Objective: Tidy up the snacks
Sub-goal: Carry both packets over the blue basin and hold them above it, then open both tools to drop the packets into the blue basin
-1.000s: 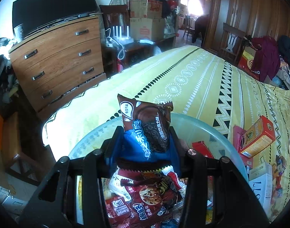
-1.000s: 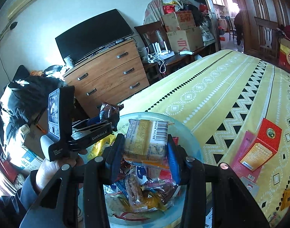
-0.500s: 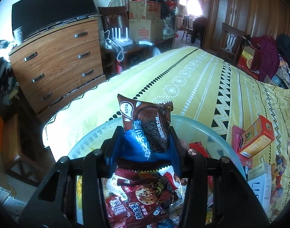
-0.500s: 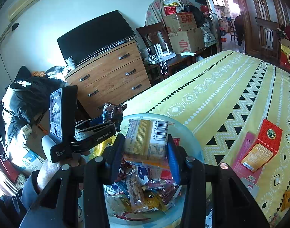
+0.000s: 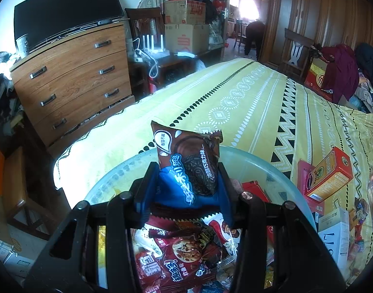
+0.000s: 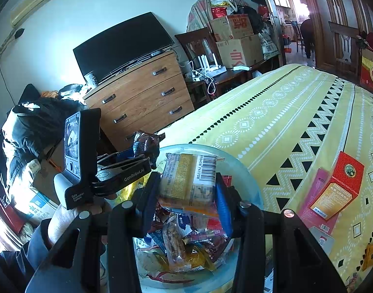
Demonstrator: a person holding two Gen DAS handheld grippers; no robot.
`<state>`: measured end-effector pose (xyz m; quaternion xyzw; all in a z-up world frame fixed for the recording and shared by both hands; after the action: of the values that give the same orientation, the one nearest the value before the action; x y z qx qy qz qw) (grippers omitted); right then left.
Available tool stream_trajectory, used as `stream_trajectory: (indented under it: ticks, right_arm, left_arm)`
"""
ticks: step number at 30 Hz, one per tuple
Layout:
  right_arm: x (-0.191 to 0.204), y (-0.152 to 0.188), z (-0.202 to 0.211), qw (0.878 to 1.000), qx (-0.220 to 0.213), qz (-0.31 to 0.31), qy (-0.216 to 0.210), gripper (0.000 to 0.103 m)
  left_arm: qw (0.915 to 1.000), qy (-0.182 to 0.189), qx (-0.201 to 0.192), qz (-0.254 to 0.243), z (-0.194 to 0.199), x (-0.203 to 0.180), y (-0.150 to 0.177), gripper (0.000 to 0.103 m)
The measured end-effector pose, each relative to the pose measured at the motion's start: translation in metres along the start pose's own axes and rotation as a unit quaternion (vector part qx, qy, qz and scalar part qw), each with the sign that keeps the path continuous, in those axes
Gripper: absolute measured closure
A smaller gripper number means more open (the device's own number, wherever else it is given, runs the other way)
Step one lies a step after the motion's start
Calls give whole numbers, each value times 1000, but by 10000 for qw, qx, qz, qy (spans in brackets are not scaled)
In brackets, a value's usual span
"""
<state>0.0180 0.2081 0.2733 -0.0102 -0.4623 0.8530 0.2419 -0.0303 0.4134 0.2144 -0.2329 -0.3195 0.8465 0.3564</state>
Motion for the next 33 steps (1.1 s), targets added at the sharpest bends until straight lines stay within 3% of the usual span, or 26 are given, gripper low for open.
stream_trajectory:
  ticks: [18,27,33]
  right_arm:
    - [1,0,-1,10000,25,19,-5,55]
    - [6,10,-8,10000,73,0,-52,50]
    - [13,9,-11,9999,119,74,-81,44]
  left_arm:
    - [10000,16,11,5,-1,-2,1,57]
    - [9999,-15,71,133,-5,2,4,55]
    - [9997,-89,-48,221,-4,6,7,26]
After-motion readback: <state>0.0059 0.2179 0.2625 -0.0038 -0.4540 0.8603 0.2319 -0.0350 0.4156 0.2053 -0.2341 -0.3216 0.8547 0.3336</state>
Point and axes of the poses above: each gripper's, at about its wrist camera, not at the fingertips, and z roughly against the way its jaws point, x to its left, y to its underside, the point moved 1 cm from there along -z, roughly the way its jaws point, and after that the axes turned 9 degrees about z, right-handed, at the moved point
